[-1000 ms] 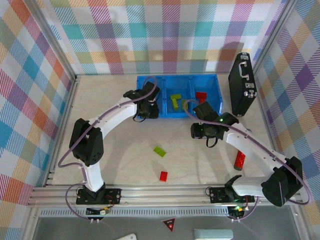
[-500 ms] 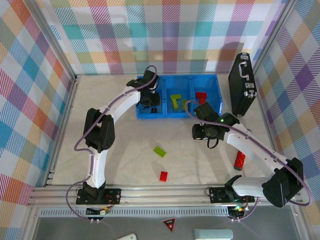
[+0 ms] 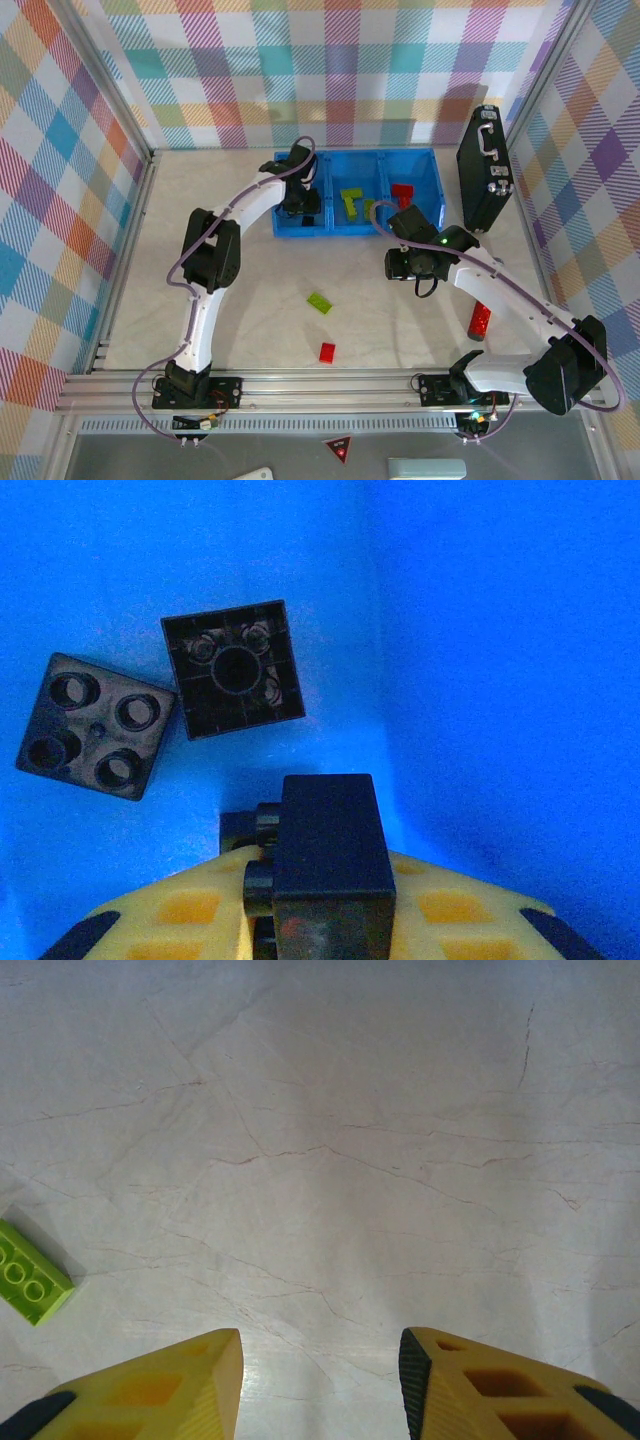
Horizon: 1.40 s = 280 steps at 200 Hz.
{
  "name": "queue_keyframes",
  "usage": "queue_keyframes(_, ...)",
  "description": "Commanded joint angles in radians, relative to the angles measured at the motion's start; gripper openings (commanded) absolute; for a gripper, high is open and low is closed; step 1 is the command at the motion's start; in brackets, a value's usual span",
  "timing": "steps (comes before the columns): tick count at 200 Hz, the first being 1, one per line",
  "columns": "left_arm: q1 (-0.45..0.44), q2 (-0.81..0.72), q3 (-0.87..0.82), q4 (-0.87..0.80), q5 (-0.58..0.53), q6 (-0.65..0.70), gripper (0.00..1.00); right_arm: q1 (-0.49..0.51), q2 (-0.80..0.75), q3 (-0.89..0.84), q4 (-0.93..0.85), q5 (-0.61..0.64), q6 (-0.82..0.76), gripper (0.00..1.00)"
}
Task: Sort the legos into containers by color
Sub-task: Place the lego in the container.
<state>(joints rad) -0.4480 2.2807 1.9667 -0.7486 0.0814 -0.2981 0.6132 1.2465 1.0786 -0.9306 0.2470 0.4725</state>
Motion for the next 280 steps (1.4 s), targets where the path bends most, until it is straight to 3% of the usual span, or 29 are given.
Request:
queue_keyframes(1, 0.012, 0.022, 0.034, 0.008, 0.021, -0.002, 0.32, -0.007, -0.018, 0.01, -0.028, 0.011, 0.02, 0.47)
queue_keyframes(51, 0.012, -0.004, 0.035, 0.004, 0.027, 0.002, 0.4, -0.007, -0.012, 0.027, -0.031, 0.008, 0.021, 0.47)
queue_keyframes(161, 0.017, -0.197, 0.004, -0.105, 0.012, 0.072, 0.41, -0.003, 0.057, 0.071, 0.003, -0.072, 0.011, 0.47)
queue_keyframes(210, 0.053, -0.339, -0.127, -0.132, 0.021, 0.105, 0.41, 0.024, 0.111, 0.093, 0.027, -0.11, 0.001, 0.47)
queue_keyframes(280, 0.195, -0.567, -0.389, -0.15, 0.06, 0.17, 0.41, 0.143, 0.243, 0.158, 0.032, -0.139, -0.072, 0.47)
